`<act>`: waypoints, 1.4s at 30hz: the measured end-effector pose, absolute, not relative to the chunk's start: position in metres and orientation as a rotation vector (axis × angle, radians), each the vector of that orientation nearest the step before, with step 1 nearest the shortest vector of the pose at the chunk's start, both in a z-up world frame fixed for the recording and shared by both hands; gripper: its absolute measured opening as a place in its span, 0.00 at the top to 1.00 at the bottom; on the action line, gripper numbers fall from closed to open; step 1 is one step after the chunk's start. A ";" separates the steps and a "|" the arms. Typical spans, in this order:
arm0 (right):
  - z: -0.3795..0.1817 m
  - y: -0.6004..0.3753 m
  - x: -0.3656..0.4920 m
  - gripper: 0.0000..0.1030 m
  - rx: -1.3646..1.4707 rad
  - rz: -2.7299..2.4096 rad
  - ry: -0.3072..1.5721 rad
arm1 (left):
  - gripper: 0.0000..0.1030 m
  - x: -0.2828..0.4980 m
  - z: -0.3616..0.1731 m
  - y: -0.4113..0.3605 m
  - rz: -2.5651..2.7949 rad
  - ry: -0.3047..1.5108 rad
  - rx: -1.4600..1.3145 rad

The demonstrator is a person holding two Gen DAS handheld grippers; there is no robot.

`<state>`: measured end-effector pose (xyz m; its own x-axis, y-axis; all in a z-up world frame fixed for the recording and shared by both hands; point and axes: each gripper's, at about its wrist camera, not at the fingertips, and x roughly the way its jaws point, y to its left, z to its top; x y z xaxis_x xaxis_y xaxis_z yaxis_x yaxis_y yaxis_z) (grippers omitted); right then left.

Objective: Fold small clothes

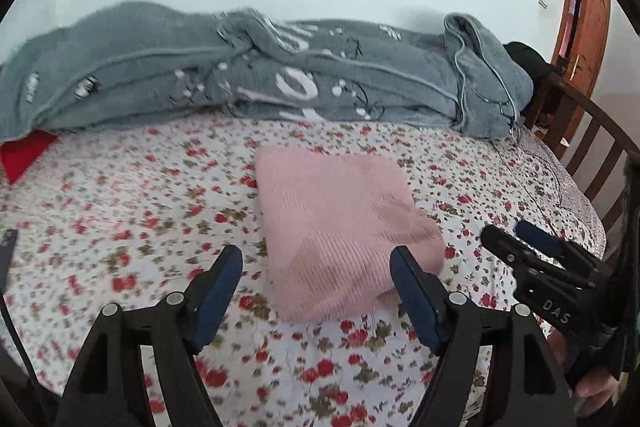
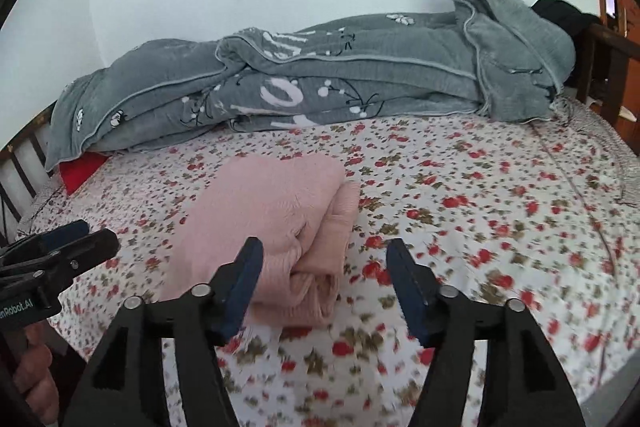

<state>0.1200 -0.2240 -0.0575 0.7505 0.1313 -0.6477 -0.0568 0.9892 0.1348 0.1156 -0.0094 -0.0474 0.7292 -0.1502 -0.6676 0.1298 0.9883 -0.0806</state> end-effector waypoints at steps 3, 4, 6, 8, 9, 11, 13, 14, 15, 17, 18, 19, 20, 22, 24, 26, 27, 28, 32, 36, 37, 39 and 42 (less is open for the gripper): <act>-0.042 -0.224 0.100 0.20 0.076 0.077 0.706 | 0.21 0.095 -0.035 -0.011 -0.132 0.716 -0.019; -0.036 -0.224 0.092 0.15 0.058 0.076 0.702 | 0.21 0.089 -0.032 -0.012 -0.131 0.718 -0.018; -0.031 -0.223 0.081 0.11 0.033 0.067 0.689 | 0.18 0.082 -0.028 -0.014 -0.123 0.716 -0.012; -0.024 -0.222 0.070 0.06 0.003 0.049 0.670 | 0.16 0.074 -0.024 -0.016 -0.109 0.711 0.000; -0.022 -0.223 0.063 0.03 -0.003 0.051 0.659 | 0.15 0.072 -0.022 -0.017 -0.105 0.711 0.001; -0.019 -0.225 0.058 0.02 -0.001 0.042 0.656 | 0.13 0.066 -0.019 -0.016 -0.103 0.710 -0.008; -0.019 -0.228 0.054 0.01 0.002 0.029 0.667 | 0.12 0.062 -0.018 -0.015 -0.096 0.709 -0.019; -0.019 -0.230 0.052 0.01 0.002 0.027 0.671 | 0.12 0.060 -0.018 -0.015 -0.093 0.710 -0.021; -0.019 -0.231 0.050 0.01 0.000 0.024 0.673 | 0.12 0.058 -0.017 -0.015 -0.094 0.709 -0.022; -0.020 -0.234 0.047 0.01 -0.001 0.017 0.675 | 0.12 0.055 -0.016 -0.016 -0.087 0.705 -0.020; -0.020 -0.235 0.045 0.01 0.003 0.015 0.674 | 0.12 0.054 -0.015 -0.016 -0.083 0.702 -0.018; -0.019 -0.237 0.043 0.01 0.012 0.017 0.675 | 0.12 0.053 -0.014 -0.016 -0.080 0.699 -0.015; -0.020 -0.238 0.042 0.01 0.017 0.018 0.677 | 0.12 0.053 -0.013 -0.017 -0.078 0.697 -0.015; -0.020 -0.241 0.040 0.01 0.028 0.018 0.682 | 0.12 0.050 -0.011 -0.017 -0.076 0.694 -0.016; -0.021 -0.242 0.039 0.01 0.034 0.019 0.684 | 0.12 0.049 -0.009 -0.017 -0.078 0.690 -0.019; -0.022 -0.242 0.038 0.01 0.038 0.022 0.687 | 0.12 0.047 -0.008 -0.018 -0.077 0.685 -0.016; -0.022 -0.242 0.037 0.01 0.037 0.022 0.687 | 0.11 0.047 -0.007 -0.018 -0.075 0.684 -0.013; -0.022 -0.242 0.037 0.01 0.036 0.021 0.687 | 0.11 0.047 -0.007 -0.018 -0.073 0.682 -0.011; -0.023 -0.242 0.036 0.01 0.040 0.024 0.688 | 0.11 0.046 -0.007 -0.018 -0.069 0.680 -0.014; -0.022 -0.241 0.035 0.01 0.043 0.024 0.685 | 0.11 0.046 -0.006 -0.017 -0.065 0.678 -0.014; -0.022 -0.241 0.034 0.01 0.045 0.025 0.685 | 0.11 0.045 -0.006 -0.017 -0.065 0.678 -0.014; -0.021 -0.241 0.034 0.01 0.045 0.025 0.684 | 0.11 0.045 -0.006 -0.017 -0.065 0.678 -0.014; -0.020 -0.240 0.034 0.01 0.044 0.024 0.683 | 0.11 0.045 -0.006 -0.017 -0.066 0.678 -0.014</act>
<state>0.0341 -0.2401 -0.0205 0.7754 0.0368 -0.6304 -0.0078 0.9988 0.0488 0.0453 -0.0169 -0.0060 0.7769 -0.0656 -0.6262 0.0562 0.9978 -0.0348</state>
